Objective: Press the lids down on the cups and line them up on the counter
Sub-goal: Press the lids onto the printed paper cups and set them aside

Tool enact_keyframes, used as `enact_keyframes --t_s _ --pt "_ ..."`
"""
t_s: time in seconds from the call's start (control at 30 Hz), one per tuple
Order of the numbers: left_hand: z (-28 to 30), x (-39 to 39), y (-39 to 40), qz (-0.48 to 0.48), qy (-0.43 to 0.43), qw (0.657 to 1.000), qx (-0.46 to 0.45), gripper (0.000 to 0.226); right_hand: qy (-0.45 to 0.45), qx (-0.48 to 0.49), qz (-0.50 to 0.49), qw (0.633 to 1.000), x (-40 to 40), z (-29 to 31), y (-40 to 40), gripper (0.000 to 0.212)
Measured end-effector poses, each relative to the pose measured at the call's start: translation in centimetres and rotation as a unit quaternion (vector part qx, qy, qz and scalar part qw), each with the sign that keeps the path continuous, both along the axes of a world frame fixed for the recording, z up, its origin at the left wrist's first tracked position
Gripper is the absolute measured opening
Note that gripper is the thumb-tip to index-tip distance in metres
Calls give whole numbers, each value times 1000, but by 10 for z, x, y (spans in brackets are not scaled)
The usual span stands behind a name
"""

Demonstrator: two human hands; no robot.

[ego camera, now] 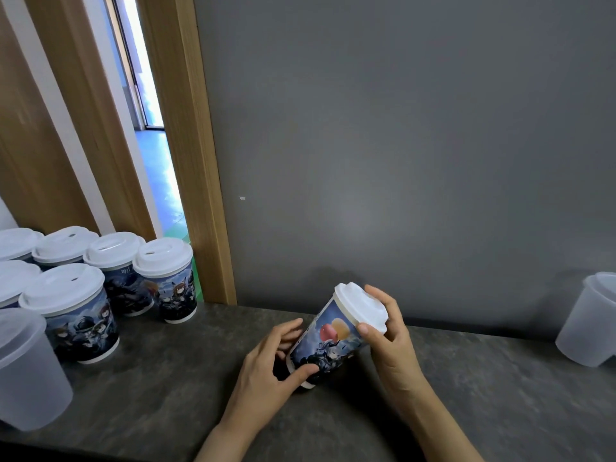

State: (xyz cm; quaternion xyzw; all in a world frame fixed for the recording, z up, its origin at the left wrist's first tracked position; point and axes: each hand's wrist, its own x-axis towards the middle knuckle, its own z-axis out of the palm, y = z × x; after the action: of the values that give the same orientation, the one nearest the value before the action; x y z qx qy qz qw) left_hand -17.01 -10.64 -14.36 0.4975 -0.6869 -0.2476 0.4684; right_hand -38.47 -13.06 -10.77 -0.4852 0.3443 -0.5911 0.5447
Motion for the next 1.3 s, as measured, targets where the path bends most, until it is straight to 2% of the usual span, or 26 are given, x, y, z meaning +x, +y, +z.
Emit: enact_keyframes --t_s 0.07,0.23,0.43,0.6,0.8,1.1,1.23,1.3 --pt "-1 -7 -2 -8 11 1000 11 70 32 -34 -25 999 -1 9 7 64" --pt "-7 -46 -8 -43 31 998 28 67 132 -85 -82 984 -25 27 19 67" --pt "-6 -104 -15 -111 3 993 25 62 286 -140 -157 935 -69 32 37 63" --pt "-7 -158 -16 -153 -1 988 30 53 312 -144 -208 916 -118 33 51 60" --pt "-6 -226 -17 -206 -13 977 57 48 359 -154 -248 886 -185 27 71 68" --pt "2 -353 -2 -273 -6 961 52 46 359 -126 -331 863 -293 26 104 64" --pt "1 -409 10 -282 3 959 39 44 347 -116 -385 847 -340 20 115 72" --pt "-2 -431 15 -283 2 958 41 43 331 -114 -395 849 -359 11 120 84"
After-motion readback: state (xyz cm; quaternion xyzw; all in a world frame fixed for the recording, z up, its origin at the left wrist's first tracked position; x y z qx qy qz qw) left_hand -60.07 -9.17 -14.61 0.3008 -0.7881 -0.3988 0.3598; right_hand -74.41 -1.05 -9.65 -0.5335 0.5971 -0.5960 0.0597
